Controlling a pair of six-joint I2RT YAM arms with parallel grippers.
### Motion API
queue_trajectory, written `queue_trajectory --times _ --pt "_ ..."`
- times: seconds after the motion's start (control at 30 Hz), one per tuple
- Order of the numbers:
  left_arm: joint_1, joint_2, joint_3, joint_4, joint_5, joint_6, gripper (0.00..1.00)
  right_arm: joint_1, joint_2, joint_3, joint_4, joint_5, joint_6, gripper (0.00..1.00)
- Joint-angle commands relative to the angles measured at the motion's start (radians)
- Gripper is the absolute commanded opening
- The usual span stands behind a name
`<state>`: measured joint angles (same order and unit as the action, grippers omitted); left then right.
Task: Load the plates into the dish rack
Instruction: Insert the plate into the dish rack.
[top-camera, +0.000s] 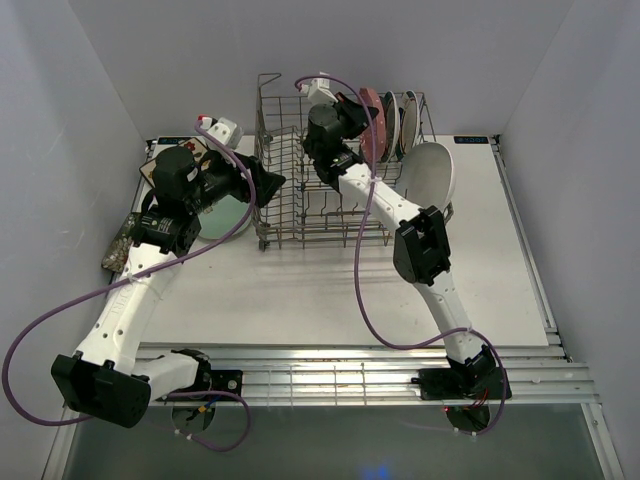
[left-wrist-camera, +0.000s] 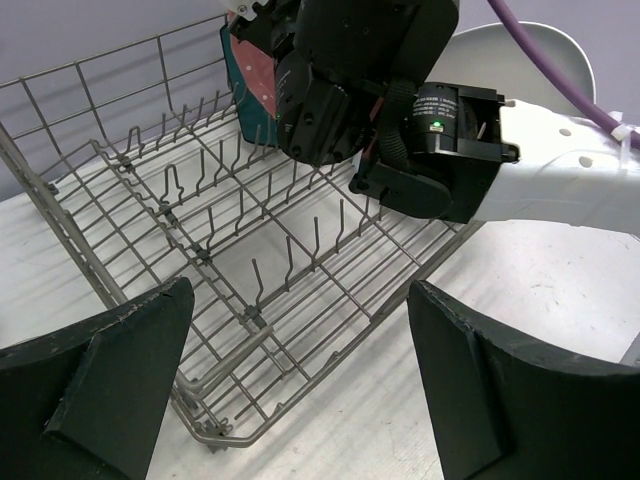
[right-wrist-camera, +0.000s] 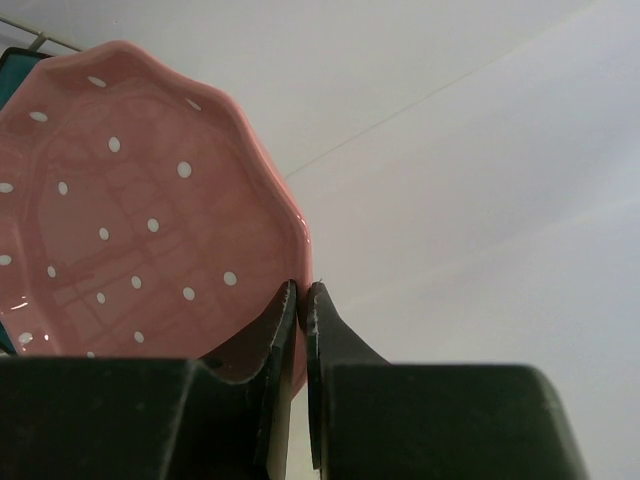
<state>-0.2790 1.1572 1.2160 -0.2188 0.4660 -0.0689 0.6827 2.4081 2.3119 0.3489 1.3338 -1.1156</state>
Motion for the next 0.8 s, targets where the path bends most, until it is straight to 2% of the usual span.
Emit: queue_trajectory --times 0.0,0.13,0.77 --pt "-0.003 -0.011 -0.015 -0.013 0.036 -0.002 0.98 -0.003 -0.009 0.083 0.133 0.027 -0.039 0.08" --pt "-0.003 0.001 -0.016 -0.011 0.048 -0.002 0.98 0.0 0.014 0.086 0.182 0.045 -0.092 0.08" --pt "-0.003 -0.03 -0.044 -0.013 0.085 0.003 0.98 0.018 0.083 0.07 0.197 0.1 -0.156 0.08"
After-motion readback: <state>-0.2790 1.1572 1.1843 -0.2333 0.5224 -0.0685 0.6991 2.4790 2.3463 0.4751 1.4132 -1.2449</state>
